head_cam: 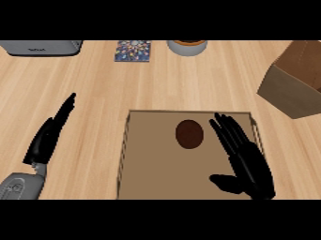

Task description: Pick the cupcake from the tray and place it in the cardboard box

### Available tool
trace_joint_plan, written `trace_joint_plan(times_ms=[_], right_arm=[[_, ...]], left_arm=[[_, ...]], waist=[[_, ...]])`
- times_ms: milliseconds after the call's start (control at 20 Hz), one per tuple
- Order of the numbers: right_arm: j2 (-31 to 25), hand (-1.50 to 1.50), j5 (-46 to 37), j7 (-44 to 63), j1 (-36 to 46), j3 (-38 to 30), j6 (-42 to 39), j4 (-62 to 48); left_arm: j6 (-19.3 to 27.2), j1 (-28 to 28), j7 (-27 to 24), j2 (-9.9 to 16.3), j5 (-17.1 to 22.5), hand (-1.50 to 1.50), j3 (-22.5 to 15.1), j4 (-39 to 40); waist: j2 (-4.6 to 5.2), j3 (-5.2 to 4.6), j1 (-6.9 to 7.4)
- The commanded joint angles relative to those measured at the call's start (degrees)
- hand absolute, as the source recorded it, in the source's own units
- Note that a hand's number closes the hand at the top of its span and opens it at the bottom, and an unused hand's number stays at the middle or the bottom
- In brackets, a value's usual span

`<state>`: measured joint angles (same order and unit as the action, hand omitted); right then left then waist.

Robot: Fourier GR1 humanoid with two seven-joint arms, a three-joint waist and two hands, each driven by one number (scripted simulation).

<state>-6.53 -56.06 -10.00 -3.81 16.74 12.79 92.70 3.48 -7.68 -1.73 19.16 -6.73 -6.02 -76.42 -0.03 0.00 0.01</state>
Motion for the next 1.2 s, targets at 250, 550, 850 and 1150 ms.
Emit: trace_joint_plan(times_ms=[250, 550, 850, 1150], right_arm=[[2.21, -1.50, -2.55, -0.03, 3.49, -0.98, 0.06, -6.11], [4.99, -1.50, -4.71, 2.75, 7.34, -2.01, 1.01, -9.96], [6.44, -1.50, -5.89, 1.59, 7.00, 1.48, 1.92, -13.46], [6.44, -1.50, -2.74, 2.75, 13.13, 0.48, 3.15, -18.70]], left_arm=[[-1.67, -2.87, 0.11, -4.36, -4.84, 0.00, 2.57, 2.39], [-3.91, -1.33, 2.12, -3.29, -4.13, 0.00, 5.09, -2.58], [-2.65, 0.40, -0.93, -4.94, -6.74, 0.00, 4.46, -0.03], [-5.08, -0.05, 0.69, -4.64, -5.60, 0.00, 5.32, -1.23]], waist=[[0.02, 0.00, -0.09], [0.01, 0.01, 0.05], [0.02, 0.00, 0.02], [0.03, 0.01, 0.15]])
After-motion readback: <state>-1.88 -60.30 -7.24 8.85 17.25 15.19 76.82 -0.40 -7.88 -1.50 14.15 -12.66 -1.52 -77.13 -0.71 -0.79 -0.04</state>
